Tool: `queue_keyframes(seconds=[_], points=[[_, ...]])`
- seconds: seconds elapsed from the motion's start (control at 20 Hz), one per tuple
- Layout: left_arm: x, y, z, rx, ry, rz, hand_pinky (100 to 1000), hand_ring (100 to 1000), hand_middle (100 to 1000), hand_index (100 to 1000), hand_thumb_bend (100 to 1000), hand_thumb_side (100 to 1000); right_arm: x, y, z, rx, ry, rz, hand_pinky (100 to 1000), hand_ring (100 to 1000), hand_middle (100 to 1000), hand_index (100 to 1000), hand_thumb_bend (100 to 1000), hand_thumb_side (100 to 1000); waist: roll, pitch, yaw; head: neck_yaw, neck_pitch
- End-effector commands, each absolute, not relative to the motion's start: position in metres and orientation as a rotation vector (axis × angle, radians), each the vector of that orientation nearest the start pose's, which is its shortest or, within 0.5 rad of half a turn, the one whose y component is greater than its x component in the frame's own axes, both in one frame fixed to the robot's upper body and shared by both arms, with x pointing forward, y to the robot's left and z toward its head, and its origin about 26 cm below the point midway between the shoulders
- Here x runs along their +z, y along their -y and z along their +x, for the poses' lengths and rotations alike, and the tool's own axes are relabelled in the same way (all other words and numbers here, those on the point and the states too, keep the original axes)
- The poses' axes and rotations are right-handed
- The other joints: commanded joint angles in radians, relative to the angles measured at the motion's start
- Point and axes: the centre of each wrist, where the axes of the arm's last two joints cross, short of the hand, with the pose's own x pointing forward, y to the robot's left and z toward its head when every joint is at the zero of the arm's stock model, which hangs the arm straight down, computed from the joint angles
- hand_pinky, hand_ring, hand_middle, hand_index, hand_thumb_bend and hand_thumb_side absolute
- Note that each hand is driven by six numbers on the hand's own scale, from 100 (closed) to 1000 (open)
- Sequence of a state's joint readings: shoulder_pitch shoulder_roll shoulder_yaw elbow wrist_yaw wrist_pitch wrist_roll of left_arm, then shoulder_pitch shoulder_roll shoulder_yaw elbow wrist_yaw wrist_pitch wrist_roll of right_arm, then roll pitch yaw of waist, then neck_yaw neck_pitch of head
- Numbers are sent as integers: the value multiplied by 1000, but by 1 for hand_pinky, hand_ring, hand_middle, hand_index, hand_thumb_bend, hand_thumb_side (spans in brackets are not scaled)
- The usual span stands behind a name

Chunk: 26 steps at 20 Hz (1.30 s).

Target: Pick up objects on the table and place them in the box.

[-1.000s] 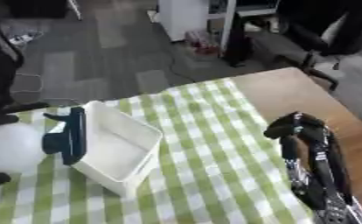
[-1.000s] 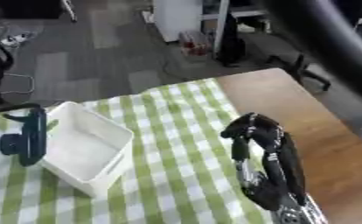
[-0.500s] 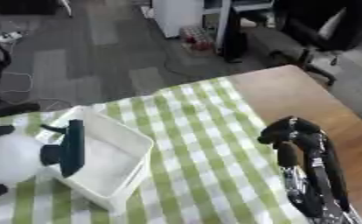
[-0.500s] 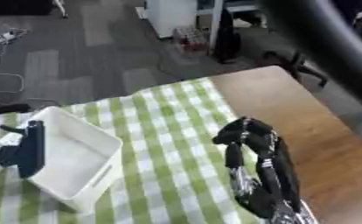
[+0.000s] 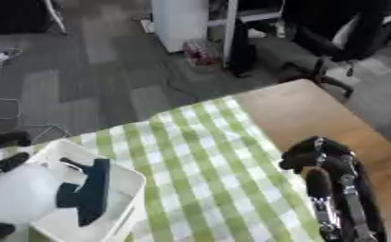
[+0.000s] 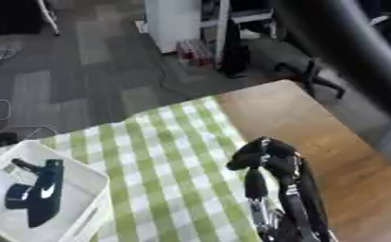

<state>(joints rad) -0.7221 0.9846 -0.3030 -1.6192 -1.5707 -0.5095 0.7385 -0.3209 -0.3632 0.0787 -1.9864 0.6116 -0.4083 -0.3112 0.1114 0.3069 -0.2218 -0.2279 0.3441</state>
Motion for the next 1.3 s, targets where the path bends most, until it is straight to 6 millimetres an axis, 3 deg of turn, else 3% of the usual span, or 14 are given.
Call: queue_keyframes(seconds=[0.05, 0.1, 0.15, 0.2, 0.7, 0.75, 0.8, 0.85, 0.9, 1.0, 1.05, 1.1, 1.3], points=[[323, -317, 350, 1372, -1503, -1079, 100, 100, 100, 339, 214, 993, 212, 244, 302, -736, -3129, 863, 304, 432, 517, 583, 100, 1000, 1, -7, -9, 11, -34], [324, -315, 348, 1366, -1492, -1073, 100, 100, 100, 344, 220, 1000, 214, 244, 303, -731, -3126, 852, 305, 432, 517, 583, 100, 1000, 3, -3, -14, 13, -39], [325, -313, 347, 1362, -1484, -1066, 100, 100, 100, 343, 100, 1000, 217, 243, 303, -726, -3123, 839, 305, 432, 517, 583, 108, 1000, 5, 2, -18, 16, -45], [324, -311, 345, 1363, -1477, -1057, 100, 100, 100, 344, 222, 1000, 219, 242, 304, -723, -3120, 826, 305, 432, 517, 583, 100, 1000, 6, 7, -21, 17, -52], [323, -322, 348, 1404, -1462, -1086, 100, 100, 100, 352, 213, 1000, 227, 226, 306, -714, -3135, 703, 297, 424, 514, 577, 100, 1000, -1, 45, -33, 27, -107], [322, -326, 350, 1412, -1470, -1102, 100, 100, 112, 368, 179, 1000, 227, 223, 306, -719, -3140, 692, 295, 423, 514, 576, 100, 1000, -3, 49, -34, 27, -112], [321, -330, 352, 1420, -1481, -1115, 100, 197, 230, 428, 159, 1000, 227, 221, 306, -725, -3144, 684, 294, 422, 514, 576, 100, 1000, -4, 52, -35, 27, -115], [317, -337, 356, 1440, -1504, -1132, 252, 400, 394, 548, 149, 1000, 226, 219, 306, -731, -3147, 676, 293, 421, 514, 575, 100, 1000, -7, 56, -36, 27, -119], [314, -343, 360, 1463, -1516, -1144, 475, 601, 534, 668, 140, 1000, 226, 217, 306, -737, -3150, 670, 292, 421, 513, 575, 100, 1000, -9, 59, -37, 28, -121], [307, -355, 366, 1524, -1510, -1163, 739, 814, 700, 793, 129, 1000, 225, 214, 306, -743, -3157, 665, 291, 420, 513, 574, 100, 1000, -14, 64, -38, 28, -123], [306, -357, 367, 1540, -1505, -1168, 702, 790, 677, 778, 178, 1000, 224, 214, 306, -746, -3160, 665, 291, 420, 513, 574, 100, 1000, -16, 65, -37, 27, -123], [305, -358, 368, 1547, -1505, -1167, 845, 887, 755, 824, 125, 1000, 224, 213, 305, -749, -3163, 668, 290, 420, 513, 574, 100, 1000, -18, 64, -36, 26, -121], [309, -352, 365, 1485, -1576, -1153, 933, 942, 802, 849, 133, 1000, 217, 216, 304, -770, -3176, 702, 291, 422, 514, 575, 100, 1000, -26, 48, -15, 21, -108]])
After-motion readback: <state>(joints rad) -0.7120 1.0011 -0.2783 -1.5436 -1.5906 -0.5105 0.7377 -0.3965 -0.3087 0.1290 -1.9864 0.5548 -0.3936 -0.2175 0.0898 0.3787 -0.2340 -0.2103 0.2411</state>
